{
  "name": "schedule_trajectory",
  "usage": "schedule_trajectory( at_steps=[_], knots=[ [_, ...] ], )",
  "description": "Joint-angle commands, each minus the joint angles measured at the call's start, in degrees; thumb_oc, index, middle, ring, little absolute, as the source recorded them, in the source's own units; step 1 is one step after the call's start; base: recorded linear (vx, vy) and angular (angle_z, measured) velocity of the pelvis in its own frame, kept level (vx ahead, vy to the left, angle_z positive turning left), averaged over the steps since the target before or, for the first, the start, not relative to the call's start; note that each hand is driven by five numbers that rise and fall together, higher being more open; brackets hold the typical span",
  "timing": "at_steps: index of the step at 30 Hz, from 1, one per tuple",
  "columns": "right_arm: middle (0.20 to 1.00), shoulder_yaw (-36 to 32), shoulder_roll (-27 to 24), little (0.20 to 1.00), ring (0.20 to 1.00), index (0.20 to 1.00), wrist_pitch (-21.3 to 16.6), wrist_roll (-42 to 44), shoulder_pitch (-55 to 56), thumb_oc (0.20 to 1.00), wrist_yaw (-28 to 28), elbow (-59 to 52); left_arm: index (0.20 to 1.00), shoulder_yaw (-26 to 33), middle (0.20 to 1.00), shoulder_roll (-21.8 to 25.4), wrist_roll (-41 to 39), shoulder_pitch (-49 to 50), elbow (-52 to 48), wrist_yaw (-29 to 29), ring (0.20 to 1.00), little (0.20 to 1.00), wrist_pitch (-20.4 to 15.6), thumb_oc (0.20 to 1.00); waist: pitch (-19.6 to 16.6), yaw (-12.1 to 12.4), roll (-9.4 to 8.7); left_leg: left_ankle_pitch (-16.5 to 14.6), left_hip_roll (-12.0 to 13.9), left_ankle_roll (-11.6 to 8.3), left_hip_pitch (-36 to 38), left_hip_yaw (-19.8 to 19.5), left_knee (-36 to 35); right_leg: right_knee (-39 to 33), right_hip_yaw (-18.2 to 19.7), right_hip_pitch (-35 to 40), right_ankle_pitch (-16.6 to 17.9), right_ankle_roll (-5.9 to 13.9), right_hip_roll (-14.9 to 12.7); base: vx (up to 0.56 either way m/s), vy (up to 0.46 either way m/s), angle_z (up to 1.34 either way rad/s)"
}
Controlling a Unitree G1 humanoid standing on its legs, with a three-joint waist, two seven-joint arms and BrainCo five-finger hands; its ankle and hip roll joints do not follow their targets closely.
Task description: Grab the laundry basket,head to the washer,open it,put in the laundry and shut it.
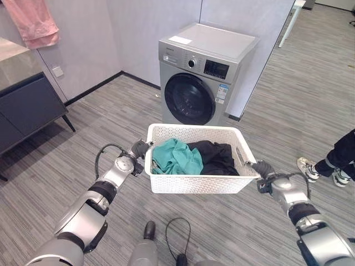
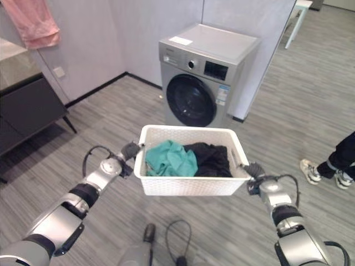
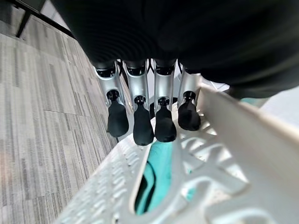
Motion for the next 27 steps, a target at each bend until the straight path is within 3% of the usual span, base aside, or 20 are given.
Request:
schedule_trajectory(
  at_steps=[1,14,27],
  knots=[
    [0.2,-5.76,-5.65,0.2,0.2,0.2,-4.85,6.32,-1.6,0.2,-0.88,-0.89,0.2,0.48,0.2,1.11,-2.46,-4.87,2.35,2.78,0.2,0.2,-3.27,0.2,-5.22,2.6,1.48,3.73,0.06,1.99,4.62,0.0,-2.3,0.55,1.11,-2.42,-0.13,10.01,-4.31,0.09,0.1,-0.12],
    [0.2,-7.39,-5.37,0.2,0.2,0.2,-5.71,6.31,-1.6,0.2,-1.0,0.33,0.2,1.24,0.2,0.72,-1.76,-3.55,3.02,3.33,0.2,0.2,-4.09,0.2,-7.93,1.96,3.33,3.18,-1.6,3.77,8.67,2.1,-8.87,0.2,1.58,-4.27,0.04,11.96,-6.78,0.04,0.118,0.01],
    [0.2,-9.98,-7.08,0.2,0.2,0.2,-6.76,6.3,-0.52,0.2,-1.38,0.79,0.2,2.79,0.2,0.45,-0.72,-2.15,3.42,3.61,0.2,0.2,-4.34,0.2,-8.25,1.39,4.07,2.21,-2.5,4.36,9.14,2.89,-9.29,-0.25,1.38,-4.44,0.17,12.76,-7.75,0.01,0.033,-0.03]
  ],
)
